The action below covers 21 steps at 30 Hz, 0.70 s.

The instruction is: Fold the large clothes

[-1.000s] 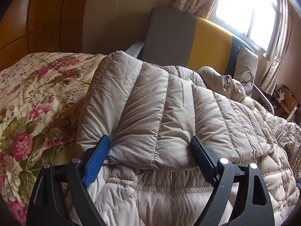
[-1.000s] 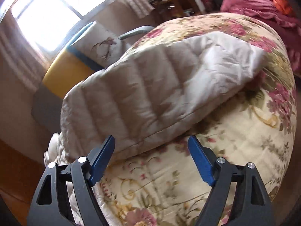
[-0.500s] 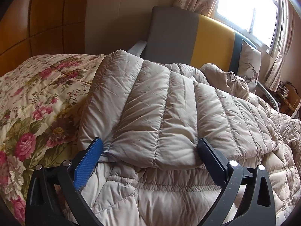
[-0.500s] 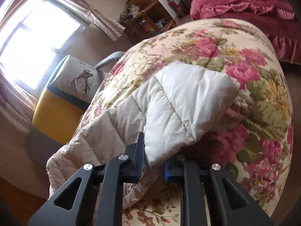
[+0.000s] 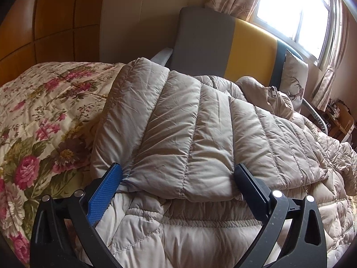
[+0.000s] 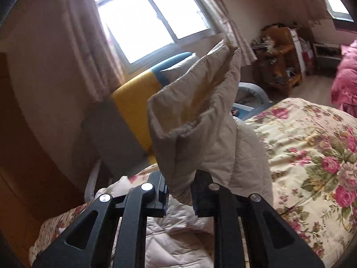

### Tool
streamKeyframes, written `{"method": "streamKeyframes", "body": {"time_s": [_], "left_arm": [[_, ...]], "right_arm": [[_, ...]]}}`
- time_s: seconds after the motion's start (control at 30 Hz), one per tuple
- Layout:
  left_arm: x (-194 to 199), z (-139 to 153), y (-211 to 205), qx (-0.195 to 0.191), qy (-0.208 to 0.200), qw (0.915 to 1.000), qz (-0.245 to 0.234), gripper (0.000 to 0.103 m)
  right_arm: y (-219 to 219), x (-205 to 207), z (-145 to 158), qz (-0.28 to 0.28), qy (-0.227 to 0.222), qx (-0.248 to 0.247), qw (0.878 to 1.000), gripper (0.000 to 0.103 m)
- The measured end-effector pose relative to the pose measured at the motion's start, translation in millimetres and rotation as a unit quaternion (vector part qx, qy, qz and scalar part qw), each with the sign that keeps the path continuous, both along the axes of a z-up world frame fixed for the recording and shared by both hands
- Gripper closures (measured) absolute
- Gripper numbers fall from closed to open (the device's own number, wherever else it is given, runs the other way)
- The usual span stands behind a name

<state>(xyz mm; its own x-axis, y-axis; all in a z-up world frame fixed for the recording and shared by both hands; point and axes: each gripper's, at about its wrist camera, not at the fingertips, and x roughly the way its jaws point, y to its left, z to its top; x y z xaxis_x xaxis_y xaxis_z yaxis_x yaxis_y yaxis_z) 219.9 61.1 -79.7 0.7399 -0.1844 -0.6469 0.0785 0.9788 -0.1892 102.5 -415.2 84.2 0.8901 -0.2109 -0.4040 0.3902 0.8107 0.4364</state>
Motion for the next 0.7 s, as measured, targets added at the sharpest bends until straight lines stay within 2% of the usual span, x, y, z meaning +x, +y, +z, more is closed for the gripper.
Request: {"method": "streamKeyframes", "body": {"time_s": [0.13,0.23,0.33,0.5,0.53,0.6,0.63,0.7], "left_arm": [[0.0,-0.4,1.5,-0.005,0.0,1.0,-0.001,0.004],[0.2,-0.7,2.1,-0.008,0.0,1.0,-0.002,0.004],[0.2,-0.7,1.8,-0.009,0.001,1.0,-0.003,0.004],[-0.1,-1.0,1.7,-0.009,0.0,1.0,-0.003,0.004],[-0.1,-1.0,1.7,-0.01,0.0,1.0,-0.003,0.004],[0.7,-1.1,1.6,-0.01,0.001,0.9999,-0.003,0.004],[0.8,-1.2,1.5,-0.01,0.001,0.9999,-0.003,0.004],[1.2,-1.3,1.4,-0.01,0.003,0.9999,-0.004,0.004]], "right_arm": [[62.5,42.9,-5.4,0.077,0.017,-0.054,0.995,0.088],[109.3,70.8,-22.9,0.141,0.036,-0.08,0.986,0.088],[153.9,97.5,-54.2,0.205,0.071,-0.107,0.97,0.088],[217.1,127.9,-125.2,0.289,0.153,-0.141,0.934,0.086],[224.7,132.8,-140.2,0.299,0.172,-0.147,0.927,0.083],[242.6,131.9,-159.4,0.317,0.192,-0.156,0.916,0.062],[247.1,131.8,-163.6,0.324,0.194,-0.164,0.911,0.056],[253.4,126.1,-160.6,0.335,0.183,-0.18,0.907,0.032]]}}
